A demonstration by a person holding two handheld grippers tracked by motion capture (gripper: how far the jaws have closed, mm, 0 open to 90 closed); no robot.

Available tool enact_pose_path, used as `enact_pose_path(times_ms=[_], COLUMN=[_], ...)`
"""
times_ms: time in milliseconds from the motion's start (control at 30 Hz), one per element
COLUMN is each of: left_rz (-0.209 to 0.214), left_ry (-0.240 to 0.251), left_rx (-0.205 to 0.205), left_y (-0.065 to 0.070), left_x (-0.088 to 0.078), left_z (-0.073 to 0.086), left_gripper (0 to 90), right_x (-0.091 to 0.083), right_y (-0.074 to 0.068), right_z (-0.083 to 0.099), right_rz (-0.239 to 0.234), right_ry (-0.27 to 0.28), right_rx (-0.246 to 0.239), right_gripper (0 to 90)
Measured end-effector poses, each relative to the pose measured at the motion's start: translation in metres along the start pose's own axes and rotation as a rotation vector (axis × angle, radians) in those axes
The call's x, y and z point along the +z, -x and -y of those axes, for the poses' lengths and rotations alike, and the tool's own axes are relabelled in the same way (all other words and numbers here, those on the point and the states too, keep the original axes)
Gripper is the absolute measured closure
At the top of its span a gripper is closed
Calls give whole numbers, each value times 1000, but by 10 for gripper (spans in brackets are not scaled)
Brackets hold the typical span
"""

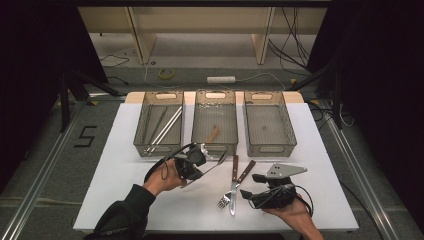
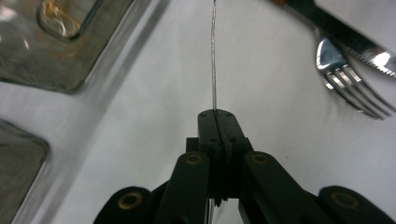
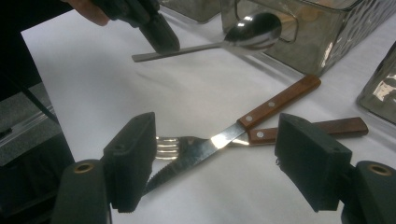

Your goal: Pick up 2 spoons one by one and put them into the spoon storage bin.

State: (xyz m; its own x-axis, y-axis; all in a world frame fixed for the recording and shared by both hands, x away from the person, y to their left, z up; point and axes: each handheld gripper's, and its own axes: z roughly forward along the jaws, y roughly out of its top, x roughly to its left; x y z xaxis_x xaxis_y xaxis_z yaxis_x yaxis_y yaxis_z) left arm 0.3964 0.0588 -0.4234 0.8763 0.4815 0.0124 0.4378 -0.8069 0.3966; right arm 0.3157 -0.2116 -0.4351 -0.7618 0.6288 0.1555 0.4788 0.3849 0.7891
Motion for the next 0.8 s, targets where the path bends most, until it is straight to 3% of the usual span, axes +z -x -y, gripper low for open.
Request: enact_pose_path(times_ms=[133, 333, 567, 800], left_rz=[6, 13, 0, -40], left_ry=[45, 138, 216, 267], left_rx=[3, -29, -77, -122], left_y=[2, -1, -18, -35], left_x=[-11, -33, -48, -54], left_z=[-4, -12, -29, -51], left_gripper=[900, 900, 900, 900], right_x=[0, 0, 0, -1], right_y=[0, 1, 1, 1], right_z=[0, 0, 0, 0], right_rz=[2, 3, 1, 1], right_ry=[0, 1, 0, 4], right_rx=[0, 4, 5, 8], right_gripper=[305, 305, 305, 304])
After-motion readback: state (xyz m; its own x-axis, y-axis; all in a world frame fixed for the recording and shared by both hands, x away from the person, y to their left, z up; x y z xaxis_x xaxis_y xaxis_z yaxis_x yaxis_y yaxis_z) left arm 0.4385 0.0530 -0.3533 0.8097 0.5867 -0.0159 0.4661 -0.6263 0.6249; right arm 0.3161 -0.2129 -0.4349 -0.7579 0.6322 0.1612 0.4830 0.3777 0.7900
